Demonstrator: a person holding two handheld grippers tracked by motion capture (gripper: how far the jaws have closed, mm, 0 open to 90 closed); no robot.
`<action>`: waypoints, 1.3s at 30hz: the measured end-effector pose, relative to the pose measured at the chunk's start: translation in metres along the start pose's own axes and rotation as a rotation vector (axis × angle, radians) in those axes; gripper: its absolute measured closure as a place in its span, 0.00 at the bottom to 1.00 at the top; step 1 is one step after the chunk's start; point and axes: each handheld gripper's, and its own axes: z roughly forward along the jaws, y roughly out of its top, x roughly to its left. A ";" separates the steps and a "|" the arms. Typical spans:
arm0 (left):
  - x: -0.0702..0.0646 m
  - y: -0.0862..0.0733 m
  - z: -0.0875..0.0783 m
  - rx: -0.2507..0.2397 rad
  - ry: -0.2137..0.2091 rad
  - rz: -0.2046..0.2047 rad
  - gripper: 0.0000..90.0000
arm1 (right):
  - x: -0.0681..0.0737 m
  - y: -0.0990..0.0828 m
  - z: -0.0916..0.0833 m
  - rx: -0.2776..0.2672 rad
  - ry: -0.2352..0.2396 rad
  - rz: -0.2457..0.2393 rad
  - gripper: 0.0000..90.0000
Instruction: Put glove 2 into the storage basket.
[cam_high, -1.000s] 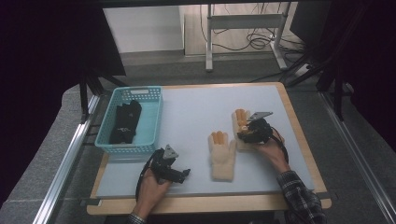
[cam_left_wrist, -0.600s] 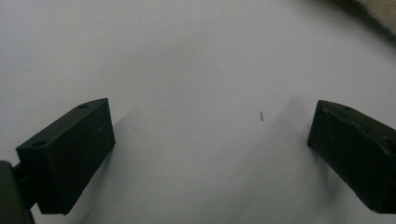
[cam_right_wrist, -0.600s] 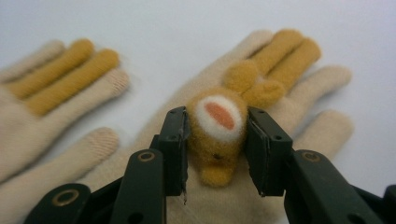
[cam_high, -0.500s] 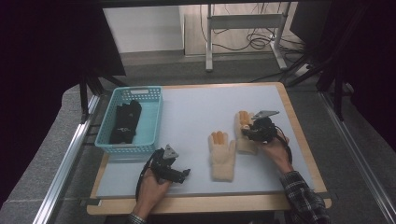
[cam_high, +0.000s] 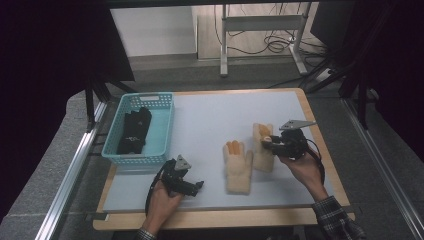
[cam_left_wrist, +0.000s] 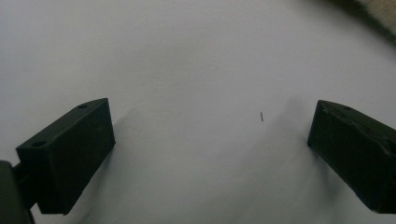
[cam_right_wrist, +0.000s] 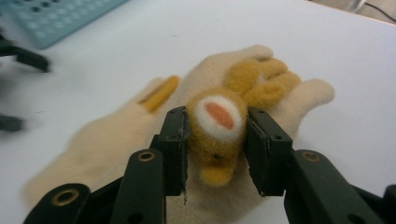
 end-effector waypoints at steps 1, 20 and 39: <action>0.000 0.000 0.000 0.002 -0.001 0.002 0.01 | 0.006 0.001 -0.002 0.000 0.010 -0.008 0.68; 0.000 0.000 0.000 0.000 0.001 0.002 0.01 | 0.084 -0.014 0.071 0.149 0.039 -0.038 0.53; 0.000 0.000 0.000 -0.001 -0.001 -0.003 0.01 | 0.023 -0.044 0.032 0.082 0.018 0.022 0.84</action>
